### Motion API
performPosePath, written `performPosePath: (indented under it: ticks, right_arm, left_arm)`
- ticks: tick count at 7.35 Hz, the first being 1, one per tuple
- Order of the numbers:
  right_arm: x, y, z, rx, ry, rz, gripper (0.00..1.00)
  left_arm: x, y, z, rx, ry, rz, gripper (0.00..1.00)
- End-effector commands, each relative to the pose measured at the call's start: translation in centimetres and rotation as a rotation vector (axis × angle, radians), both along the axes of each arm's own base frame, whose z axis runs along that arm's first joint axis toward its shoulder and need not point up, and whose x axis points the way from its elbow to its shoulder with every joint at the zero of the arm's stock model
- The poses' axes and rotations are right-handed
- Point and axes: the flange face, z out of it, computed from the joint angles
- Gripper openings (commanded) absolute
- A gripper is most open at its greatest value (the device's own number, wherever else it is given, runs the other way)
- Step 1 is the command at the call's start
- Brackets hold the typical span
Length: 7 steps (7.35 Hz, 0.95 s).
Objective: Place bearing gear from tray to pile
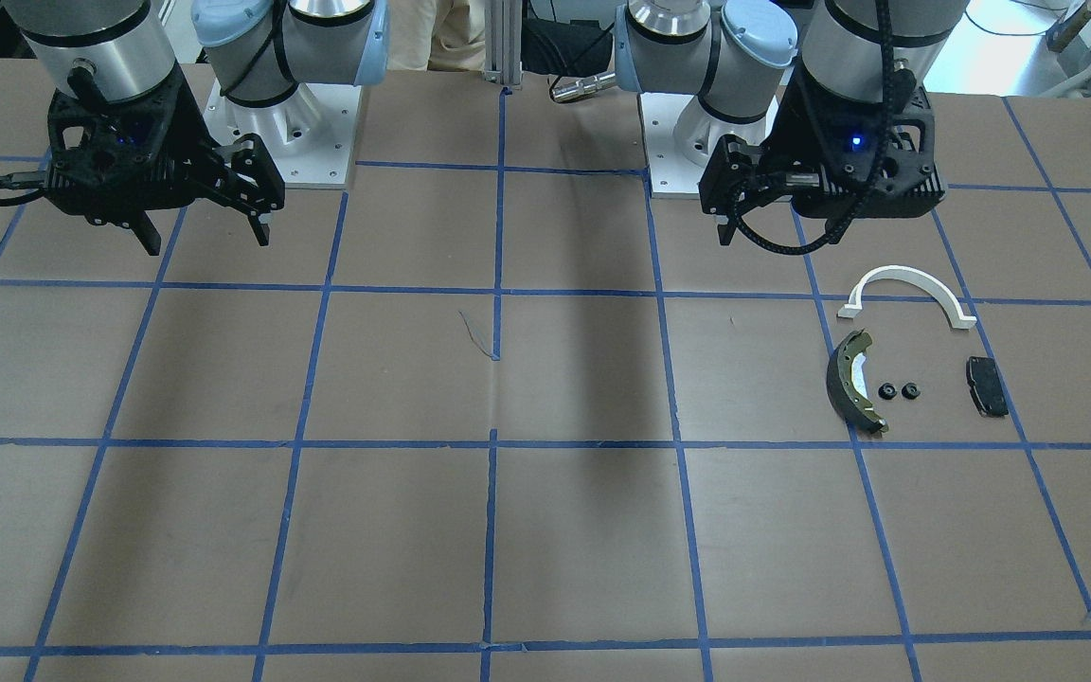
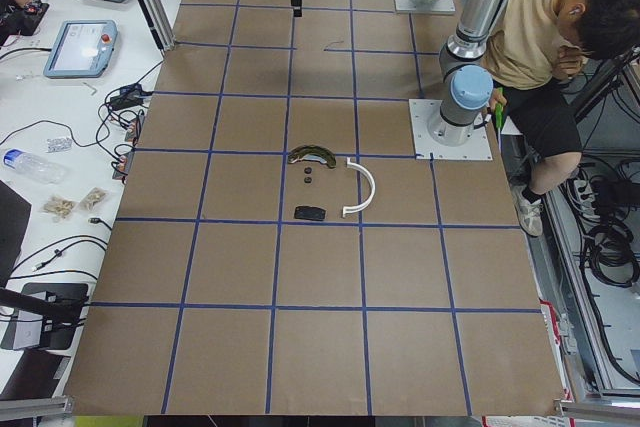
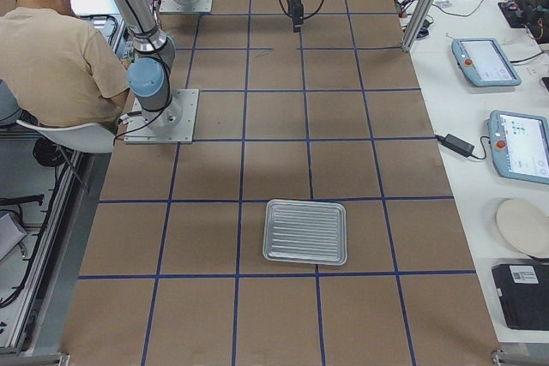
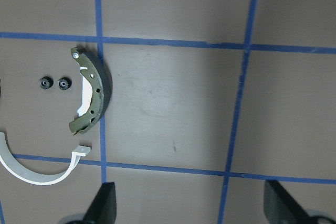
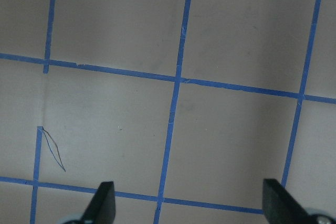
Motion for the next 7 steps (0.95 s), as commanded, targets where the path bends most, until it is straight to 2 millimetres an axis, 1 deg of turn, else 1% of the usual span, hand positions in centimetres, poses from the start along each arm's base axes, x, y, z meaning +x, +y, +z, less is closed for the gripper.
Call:
performPosePath:
  ticks: [1,2,4,5,7]
  right_arm:
    - [0.1,0.2,-0.3,0.007,0.001,-0.008,1.0]
    - [0.1,0.2,-0.3,0.007,-0.001,-0.011,1.0]
    - [0.1,0.2,-0.3,0.007,0.001,-0.012,1.0]
    - [0.1,0.2,-0.3,0.007,0.001,-0.011,1.0]
    - [0.4,-0.1,0.7,-0.023,-0.021,-0.014,1.0]
  left_arm:
    - [-0.2,-0.7,0.7,-0.092,0.034,-0.026,1.0]
    - [-1.1,0.4,-1.0,-0.054,0.097,-0.018,1.0]
    - [-0.8,2.1,-0.8,-0.067,0.062,-0.033,1.0]
    - [-0.6,2.4,-0.8,-0.068,0.044,-0.031,1.0]
    - [-0.4,2.4,-0.8,-0.068,0.045,-0.028,1.0]
